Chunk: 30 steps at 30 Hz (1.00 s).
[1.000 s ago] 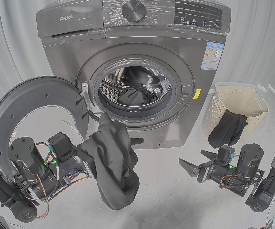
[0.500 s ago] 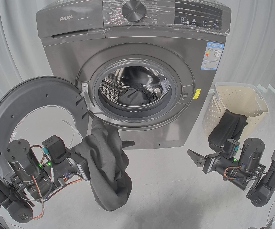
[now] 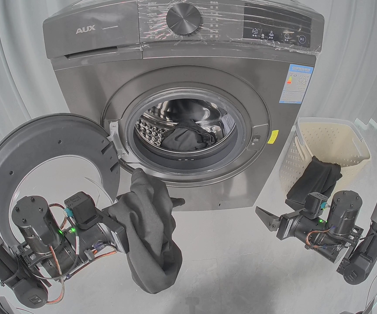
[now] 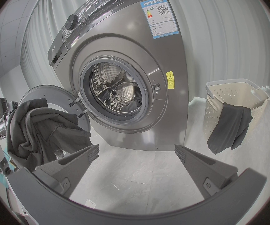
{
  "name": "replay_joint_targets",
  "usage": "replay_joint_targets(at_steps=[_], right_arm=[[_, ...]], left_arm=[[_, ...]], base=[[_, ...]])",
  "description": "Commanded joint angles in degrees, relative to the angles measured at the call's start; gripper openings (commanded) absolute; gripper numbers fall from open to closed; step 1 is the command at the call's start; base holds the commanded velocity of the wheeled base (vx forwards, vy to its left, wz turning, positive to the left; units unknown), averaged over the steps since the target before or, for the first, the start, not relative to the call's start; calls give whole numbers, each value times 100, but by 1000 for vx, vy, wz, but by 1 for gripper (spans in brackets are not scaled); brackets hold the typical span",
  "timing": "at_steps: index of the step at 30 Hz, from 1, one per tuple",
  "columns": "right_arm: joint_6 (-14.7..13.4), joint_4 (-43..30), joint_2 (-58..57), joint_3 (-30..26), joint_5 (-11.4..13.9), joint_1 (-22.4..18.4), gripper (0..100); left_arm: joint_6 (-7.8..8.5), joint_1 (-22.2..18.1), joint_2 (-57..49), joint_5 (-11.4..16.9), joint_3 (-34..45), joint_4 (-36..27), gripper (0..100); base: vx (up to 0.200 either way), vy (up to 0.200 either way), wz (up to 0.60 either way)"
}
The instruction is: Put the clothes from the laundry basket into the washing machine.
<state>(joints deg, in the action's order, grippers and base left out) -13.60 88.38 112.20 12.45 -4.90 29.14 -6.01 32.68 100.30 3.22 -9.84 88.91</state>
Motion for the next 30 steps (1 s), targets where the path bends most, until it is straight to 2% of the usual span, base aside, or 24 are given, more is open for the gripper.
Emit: replay_joint_targets(at_steps=[1, 4, 10, 19, 28, 30], right_arm=[[-2, 4, 12, 3, -2, 13, 100], [-2, 4, -5, 3, -2, 13, 100], [-2, 4, 12, 3, -2, 22, 100], [-2, 4, 21, -5, -11, 40, 100], [-2, 4, 21, -5, -11, 75, 100], [-2, 4, 30, -5, -11, 84, 100]], left_arm=[[-5, 72, 42, 3, 8, 4, 0], [3, 80, 86, 3, -1, 4, 0], [3, 98, 235, -5, -18, 4, 0], [3, 195, 262, -5, -9, 4, 0], [3, 247, 341, -5, 17, 4, 0], [3, 274, 341, -5, 43, 4, 0]], base=[[200, 0, 0], [200, 0, 0], [0, 0, 0], [200, 0, 0], [0, 0, 0], [200, 0, 0]])
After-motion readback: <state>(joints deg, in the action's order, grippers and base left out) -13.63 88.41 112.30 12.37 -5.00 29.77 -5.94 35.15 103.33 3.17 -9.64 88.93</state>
